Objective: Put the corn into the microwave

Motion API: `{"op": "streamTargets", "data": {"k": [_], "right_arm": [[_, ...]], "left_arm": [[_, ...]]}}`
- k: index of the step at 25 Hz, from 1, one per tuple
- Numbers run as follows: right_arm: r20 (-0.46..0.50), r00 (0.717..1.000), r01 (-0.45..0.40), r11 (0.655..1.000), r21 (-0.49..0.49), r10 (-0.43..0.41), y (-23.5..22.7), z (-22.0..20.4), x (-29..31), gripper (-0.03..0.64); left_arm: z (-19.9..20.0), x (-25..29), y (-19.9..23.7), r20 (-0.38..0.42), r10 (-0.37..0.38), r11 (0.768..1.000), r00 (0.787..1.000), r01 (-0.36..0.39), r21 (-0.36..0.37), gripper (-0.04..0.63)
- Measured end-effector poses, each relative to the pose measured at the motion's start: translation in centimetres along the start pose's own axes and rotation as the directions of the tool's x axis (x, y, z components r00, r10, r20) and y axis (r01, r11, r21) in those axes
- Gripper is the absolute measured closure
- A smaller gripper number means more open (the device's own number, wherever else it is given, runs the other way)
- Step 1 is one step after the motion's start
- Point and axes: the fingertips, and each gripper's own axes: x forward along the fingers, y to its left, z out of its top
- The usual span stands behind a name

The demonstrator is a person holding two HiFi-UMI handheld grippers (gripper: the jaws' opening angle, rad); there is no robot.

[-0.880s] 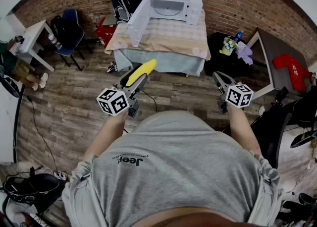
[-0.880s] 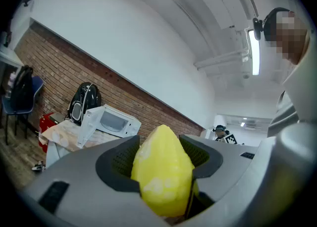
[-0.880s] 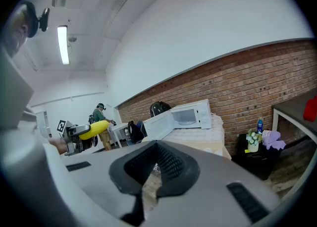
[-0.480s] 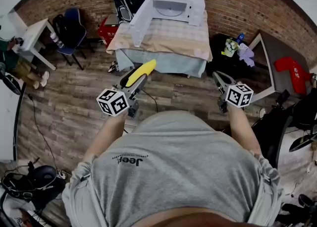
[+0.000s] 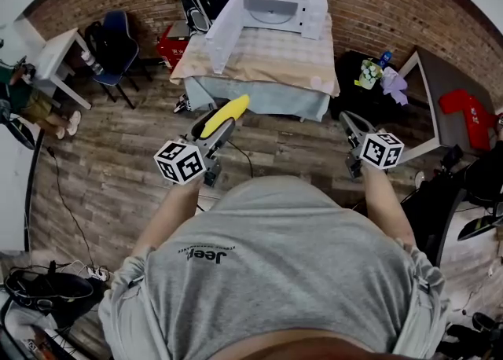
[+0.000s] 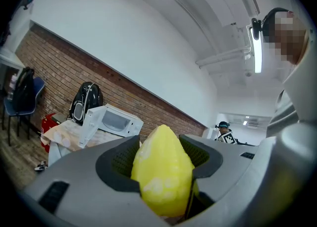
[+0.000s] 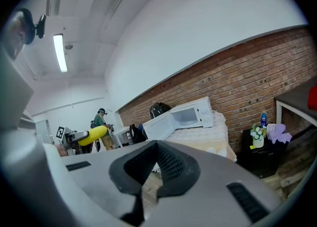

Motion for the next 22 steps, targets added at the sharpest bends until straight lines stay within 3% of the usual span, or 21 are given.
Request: {"op": "streamTargets", "data": {"k": [9, 22], "right_arm": [[-0.009, 0.999, -0.052, 0.998, -0.019, 0.052, -2.4, 1.1, 1.2, 0.6], [-0.037, 0.986, -0.167, 0.982, -0.09, 0.165, -6.7, 6.0, 5.2, 0.6]], "left_arm": [[-0.2, 2.5, -1.1, -0.002, 0.025, 1.0, 1.0, -0.025, 0.01, 0.341], [-0.5, 7.8, -4.7, 0.024, 0.078, 0.997, 0.997, -0.078, 0.015, 0.339]]}}
